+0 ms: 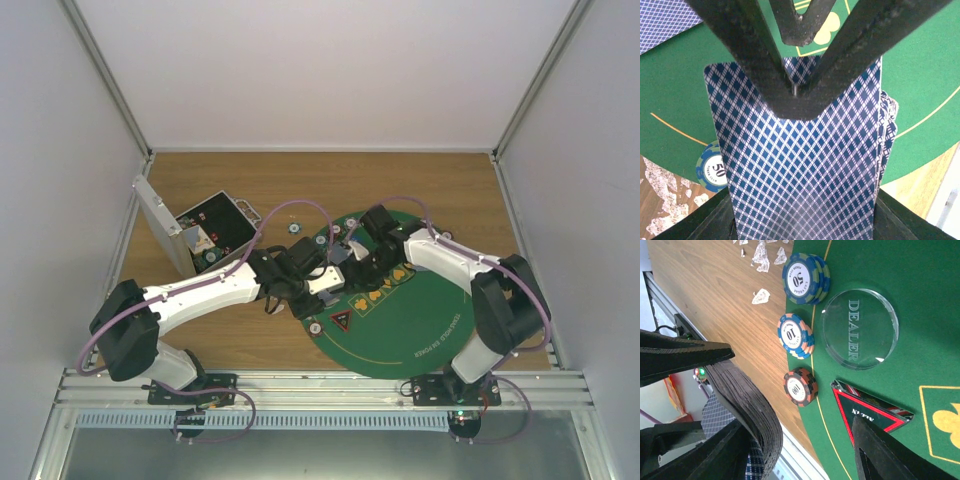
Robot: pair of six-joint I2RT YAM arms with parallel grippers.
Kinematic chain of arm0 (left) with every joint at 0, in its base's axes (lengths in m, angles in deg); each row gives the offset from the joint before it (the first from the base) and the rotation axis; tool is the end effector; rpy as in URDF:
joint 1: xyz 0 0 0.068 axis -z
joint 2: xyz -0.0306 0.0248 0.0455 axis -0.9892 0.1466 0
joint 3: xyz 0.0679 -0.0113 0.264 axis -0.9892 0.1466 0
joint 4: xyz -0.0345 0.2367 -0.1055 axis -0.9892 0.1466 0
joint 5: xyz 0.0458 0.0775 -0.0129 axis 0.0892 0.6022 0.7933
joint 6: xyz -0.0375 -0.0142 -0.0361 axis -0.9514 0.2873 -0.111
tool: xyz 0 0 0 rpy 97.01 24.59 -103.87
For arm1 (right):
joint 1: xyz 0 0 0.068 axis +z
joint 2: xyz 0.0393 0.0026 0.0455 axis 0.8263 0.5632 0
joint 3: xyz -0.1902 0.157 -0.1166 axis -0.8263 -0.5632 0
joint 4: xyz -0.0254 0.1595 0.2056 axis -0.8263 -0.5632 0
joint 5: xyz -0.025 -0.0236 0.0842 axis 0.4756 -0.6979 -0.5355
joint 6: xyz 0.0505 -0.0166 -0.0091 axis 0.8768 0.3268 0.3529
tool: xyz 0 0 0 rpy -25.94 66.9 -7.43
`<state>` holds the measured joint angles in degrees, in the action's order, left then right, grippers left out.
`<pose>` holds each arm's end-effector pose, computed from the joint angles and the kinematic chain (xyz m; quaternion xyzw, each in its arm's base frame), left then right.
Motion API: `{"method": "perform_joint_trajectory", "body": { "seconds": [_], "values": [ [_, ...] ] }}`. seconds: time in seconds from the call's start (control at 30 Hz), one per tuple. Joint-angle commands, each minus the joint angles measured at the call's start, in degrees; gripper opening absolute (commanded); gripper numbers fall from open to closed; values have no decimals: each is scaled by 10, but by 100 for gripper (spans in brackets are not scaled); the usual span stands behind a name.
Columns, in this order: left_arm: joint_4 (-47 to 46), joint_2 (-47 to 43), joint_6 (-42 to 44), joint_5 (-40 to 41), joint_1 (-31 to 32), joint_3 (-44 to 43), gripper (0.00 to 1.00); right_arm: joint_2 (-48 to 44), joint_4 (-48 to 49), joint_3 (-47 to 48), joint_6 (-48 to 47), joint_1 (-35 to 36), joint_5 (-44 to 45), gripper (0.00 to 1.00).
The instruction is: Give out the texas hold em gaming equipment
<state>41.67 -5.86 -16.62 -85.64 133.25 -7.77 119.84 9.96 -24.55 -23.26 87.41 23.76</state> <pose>0.1735 -0.2257 0.2279 0.5215 0.8249 -0.1217 0.1808 0.2413 0.1768 0.1969 0.1250 -0.9213 -0.3632 0.0609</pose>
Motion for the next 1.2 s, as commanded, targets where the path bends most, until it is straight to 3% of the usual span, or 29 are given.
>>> {"method": "perform_joint_trajectory", "body": {
  "seconds": [0.0,0.27,0.67,0.97,1.17],
  "values": [
    [-22,-15,3,0,1,2,58,-14,-33,8,-15,-9,24,54],
    [-23,-13,2,-1,1,2,58,-21,-27,15,-19,-9,-34,38],
    [-23,-12,2,1,1,3,58,-33,-47,34,-27,-10,-36,5],
    [-23,-13,2,2,1,4,58,-41,-102,67,-48,-36,6,1],
    [-21,-15,2,5,1,5,58,-61,-157,85,-95,-114,76,1]
  ]
}}
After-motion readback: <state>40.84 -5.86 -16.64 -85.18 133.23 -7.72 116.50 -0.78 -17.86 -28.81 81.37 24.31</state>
